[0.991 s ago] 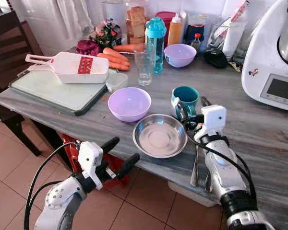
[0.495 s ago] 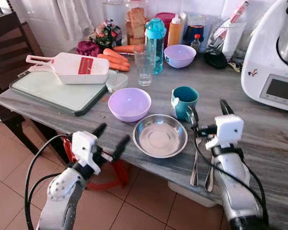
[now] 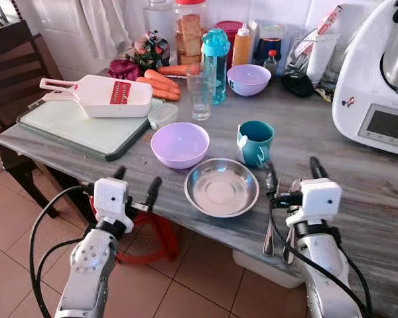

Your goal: Setting the table

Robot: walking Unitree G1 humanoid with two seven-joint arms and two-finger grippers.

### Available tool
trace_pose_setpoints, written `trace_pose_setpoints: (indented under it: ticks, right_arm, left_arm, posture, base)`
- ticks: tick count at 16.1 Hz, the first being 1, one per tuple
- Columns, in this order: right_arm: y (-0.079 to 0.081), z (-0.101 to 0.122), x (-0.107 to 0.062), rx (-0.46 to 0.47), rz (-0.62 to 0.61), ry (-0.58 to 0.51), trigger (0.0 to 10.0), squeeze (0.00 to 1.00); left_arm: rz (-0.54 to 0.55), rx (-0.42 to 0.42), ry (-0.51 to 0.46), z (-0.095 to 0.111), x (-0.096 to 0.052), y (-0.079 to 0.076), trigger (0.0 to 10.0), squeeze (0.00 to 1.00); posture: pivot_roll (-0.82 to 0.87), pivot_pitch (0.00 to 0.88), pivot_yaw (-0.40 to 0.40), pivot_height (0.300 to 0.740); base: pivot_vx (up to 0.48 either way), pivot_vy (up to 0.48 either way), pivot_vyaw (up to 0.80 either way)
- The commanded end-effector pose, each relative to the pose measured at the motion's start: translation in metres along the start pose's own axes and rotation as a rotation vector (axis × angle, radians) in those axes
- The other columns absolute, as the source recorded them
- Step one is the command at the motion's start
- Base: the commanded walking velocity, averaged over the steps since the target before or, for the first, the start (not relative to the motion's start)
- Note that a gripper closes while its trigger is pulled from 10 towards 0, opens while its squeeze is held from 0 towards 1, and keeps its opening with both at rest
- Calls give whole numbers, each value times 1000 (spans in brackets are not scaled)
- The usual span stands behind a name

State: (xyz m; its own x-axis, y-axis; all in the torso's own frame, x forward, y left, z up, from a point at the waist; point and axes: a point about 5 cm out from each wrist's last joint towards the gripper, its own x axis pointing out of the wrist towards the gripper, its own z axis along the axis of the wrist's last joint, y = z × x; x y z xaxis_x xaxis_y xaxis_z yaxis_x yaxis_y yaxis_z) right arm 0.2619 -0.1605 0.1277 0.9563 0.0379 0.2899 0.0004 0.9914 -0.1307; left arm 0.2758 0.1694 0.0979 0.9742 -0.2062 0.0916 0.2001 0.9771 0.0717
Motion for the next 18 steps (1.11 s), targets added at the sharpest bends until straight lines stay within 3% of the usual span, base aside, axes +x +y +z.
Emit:
trace_pose_setpoints:
  ticks: [1, 5, 14, 18]
  right_arm:
    - [-1, -1, -6, -3, -17, 25, 10000, 0]
    - [-1, -1, -13, -53, -14, 49, 10000, 0]
    - [4, 2, -7, -65, 21, 49, 10000, 0]
    - [9, 3, -6, -52, 47, 44, 10000, 0]
  left_arm:
    - [105, 59, 36, -6, 1, 10, 10000, 0]
    - [123, 57, 40, -10, 3, 7, 10000, 0]
    - [205, 57, 52, -14, 10, 9, 10000, 0]
    - [227, 14, 94, -19, 10, 11, 10000, 0]
  posture:
    - [27, 0, 59, 740]
    - [26, 0, 59, 740]
    - [20, 0, 62, 740]
    - [19, 0, 63, 740]
  base:
    - [0, 0, 0]
    - [0, 0, 0]
    - [0, 0, 800]
    - [0, 0, 800]
